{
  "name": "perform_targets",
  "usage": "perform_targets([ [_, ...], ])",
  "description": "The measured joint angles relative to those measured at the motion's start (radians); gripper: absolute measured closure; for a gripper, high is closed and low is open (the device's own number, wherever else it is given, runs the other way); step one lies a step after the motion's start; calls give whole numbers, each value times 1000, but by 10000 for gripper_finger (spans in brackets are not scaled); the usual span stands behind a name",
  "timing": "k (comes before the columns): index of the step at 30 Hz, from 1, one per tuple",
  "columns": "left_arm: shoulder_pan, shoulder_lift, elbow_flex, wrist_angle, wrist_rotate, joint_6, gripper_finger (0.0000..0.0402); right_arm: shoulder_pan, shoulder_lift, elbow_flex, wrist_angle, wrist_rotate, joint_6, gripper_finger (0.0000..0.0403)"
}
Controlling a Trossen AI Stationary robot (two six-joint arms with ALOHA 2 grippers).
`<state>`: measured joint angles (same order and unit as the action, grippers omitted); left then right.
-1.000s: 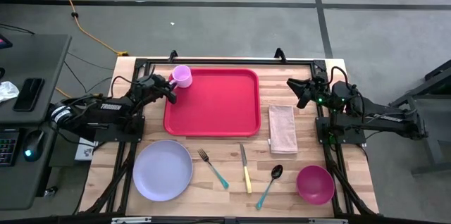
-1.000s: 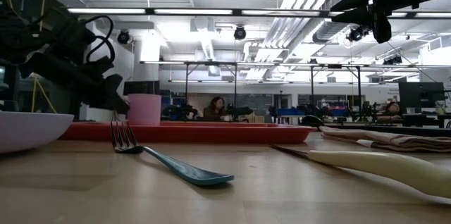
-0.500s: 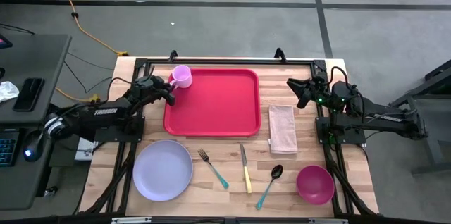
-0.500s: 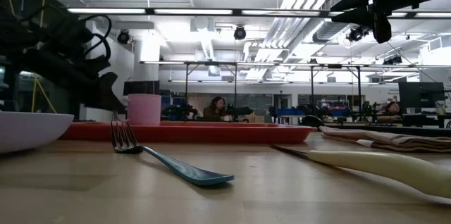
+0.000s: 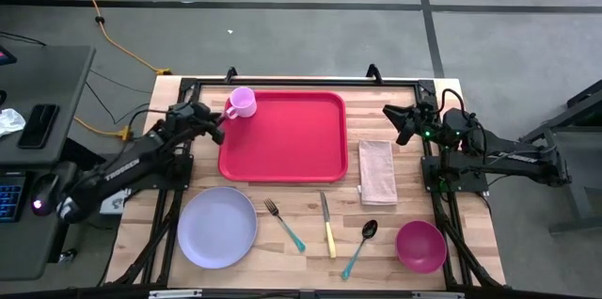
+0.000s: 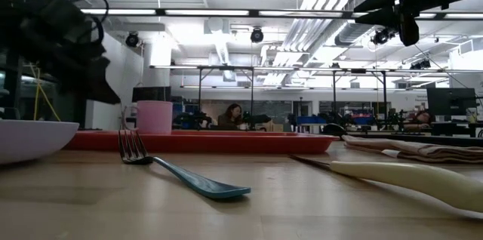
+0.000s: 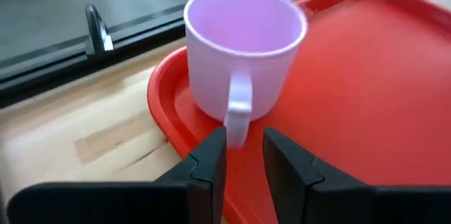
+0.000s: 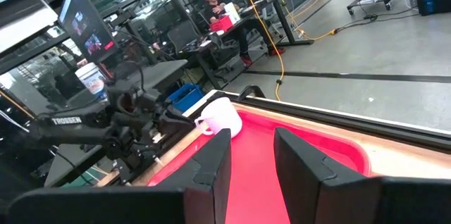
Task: Set up tray
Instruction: Put the purple plate on the red serving tray to the bottom right of the pink mug
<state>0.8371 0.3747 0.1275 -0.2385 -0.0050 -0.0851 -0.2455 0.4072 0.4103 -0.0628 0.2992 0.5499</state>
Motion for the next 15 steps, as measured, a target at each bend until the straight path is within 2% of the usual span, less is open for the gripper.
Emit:
perform_targets([
  [5, 0, -153, 73, -204, 56, -47, 279, 0, -1, 0, -16, -19, -13, 316],
  [9, -2, -249, 74, -169, 134, -107, 279, 0, -4, 0, -74, -34, -3, 315],
  [15, -2, -333, 74, -166, 158, -209, 279, 24, -4, 0, -76, -53, 4, 316],
])
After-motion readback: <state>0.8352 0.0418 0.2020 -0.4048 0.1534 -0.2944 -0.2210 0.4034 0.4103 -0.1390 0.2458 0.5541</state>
